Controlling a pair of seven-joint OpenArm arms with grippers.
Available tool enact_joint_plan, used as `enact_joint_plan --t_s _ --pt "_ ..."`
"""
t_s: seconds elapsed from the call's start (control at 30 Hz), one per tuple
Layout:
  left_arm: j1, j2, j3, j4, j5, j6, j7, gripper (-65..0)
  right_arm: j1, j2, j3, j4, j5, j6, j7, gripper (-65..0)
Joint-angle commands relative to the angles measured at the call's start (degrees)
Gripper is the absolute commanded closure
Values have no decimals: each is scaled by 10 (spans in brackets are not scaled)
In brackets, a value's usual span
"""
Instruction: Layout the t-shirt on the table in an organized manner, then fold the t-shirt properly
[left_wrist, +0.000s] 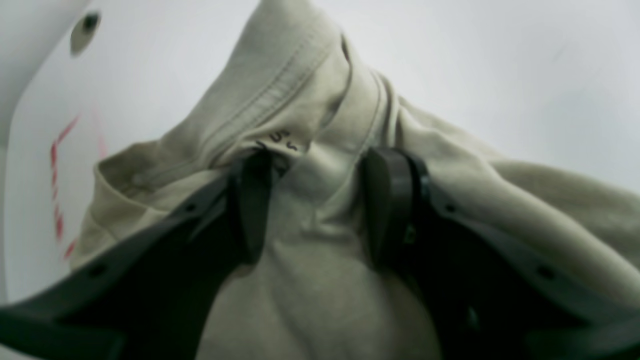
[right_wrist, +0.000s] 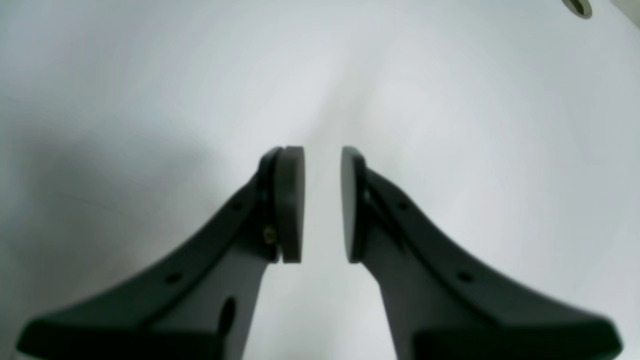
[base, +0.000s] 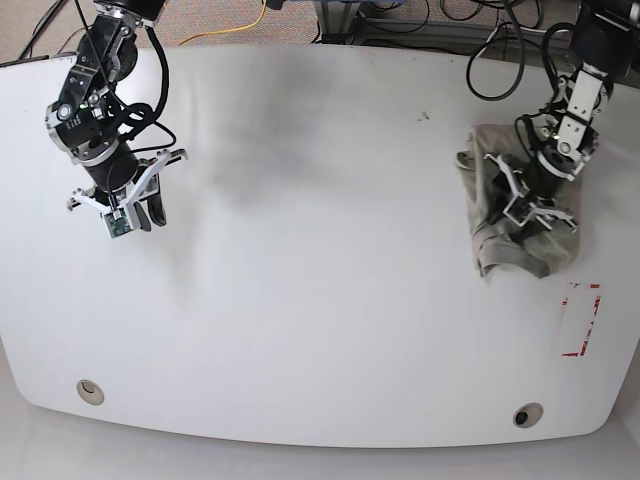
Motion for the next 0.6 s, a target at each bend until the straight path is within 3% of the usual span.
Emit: enact_joint_plan --t_s 0.0,0.3,0.57 --pt "18 -30 -28 -34 29 -38 68 -287 5 6 2 10 8 -1 13 -132" --pt "21 -87 -76 -121 29 -81 11 -287 -4 -16 2 15 5 -1 13 -132" --pt "17 -121 -93 -206 29 -86 -69 -287 -21 -18 2 17 8 -1 13 -127"
